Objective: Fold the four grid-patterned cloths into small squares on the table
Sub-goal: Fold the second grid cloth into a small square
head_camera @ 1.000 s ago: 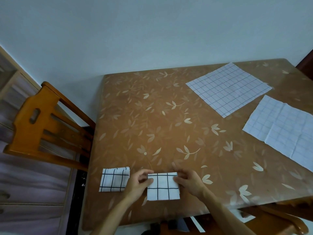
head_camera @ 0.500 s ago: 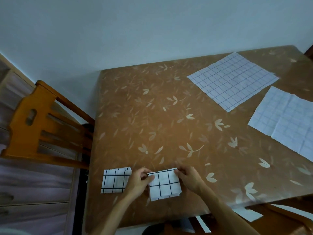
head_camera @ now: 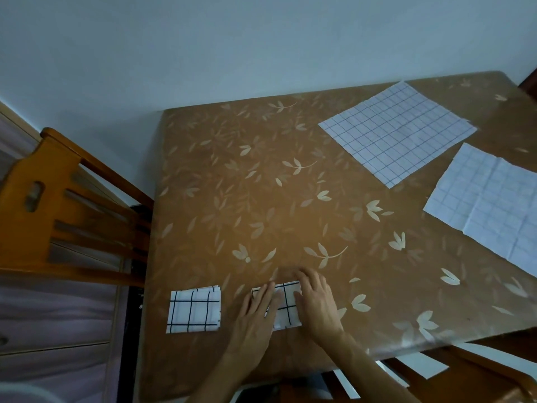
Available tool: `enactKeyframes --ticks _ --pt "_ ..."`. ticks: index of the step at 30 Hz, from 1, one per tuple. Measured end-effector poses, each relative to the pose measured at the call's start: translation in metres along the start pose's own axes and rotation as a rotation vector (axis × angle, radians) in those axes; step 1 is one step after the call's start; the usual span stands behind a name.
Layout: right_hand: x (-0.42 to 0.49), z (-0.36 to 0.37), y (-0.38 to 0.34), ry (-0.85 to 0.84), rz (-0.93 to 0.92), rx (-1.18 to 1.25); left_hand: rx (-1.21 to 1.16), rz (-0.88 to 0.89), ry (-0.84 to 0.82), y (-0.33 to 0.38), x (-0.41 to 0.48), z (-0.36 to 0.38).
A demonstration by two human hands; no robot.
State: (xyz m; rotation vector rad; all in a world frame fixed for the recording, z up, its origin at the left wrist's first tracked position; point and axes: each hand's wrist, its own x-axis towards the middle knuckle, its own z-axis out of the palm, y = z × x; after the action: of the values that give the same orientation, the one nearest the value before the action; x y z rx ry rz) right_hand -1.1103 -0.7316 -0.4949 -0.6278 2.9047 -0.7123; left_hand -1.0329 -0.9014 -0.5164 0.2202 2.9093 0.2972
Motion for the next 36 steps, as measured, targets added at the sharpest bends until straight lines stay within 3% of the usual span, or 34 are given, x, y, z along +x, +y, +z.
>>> enactKeyframes --ticks 4,16,20,25,33,36 --pt "-0.021 0.016 -0.005 -0.158 -0.249 -0.159 0.067 0.006 0.011 -0.002 -0.004 0.006" --pt "-0.023 0.012 0.023 -0.379 -0.109 -0.358 0.056 -0.084 -0.050 -0.012 -0.012 -0.003" --pt "-0.024 0.007 0.009 -0.309 -0.080 -0.346 0.042 -0.087 -0.055 -0.011 -0.012 -0.006" --pt "-0.036 0.011 0.001 -0.366 -0.262 -0.329 0.045 -0.083 -0.039 -0.009 -0.013 -0.007" --pt "-0.039 0.013 0.004 -0.462 -0.139 -0.308 0.041 -0.111 -0.077 -0.007 -0.013 -0.009" --pt "-0.038 0.012 -0.008 -0.418 -0.103 -0.318 0.035 -0.129 -0.081 -0.004 -0.013 -0.008"
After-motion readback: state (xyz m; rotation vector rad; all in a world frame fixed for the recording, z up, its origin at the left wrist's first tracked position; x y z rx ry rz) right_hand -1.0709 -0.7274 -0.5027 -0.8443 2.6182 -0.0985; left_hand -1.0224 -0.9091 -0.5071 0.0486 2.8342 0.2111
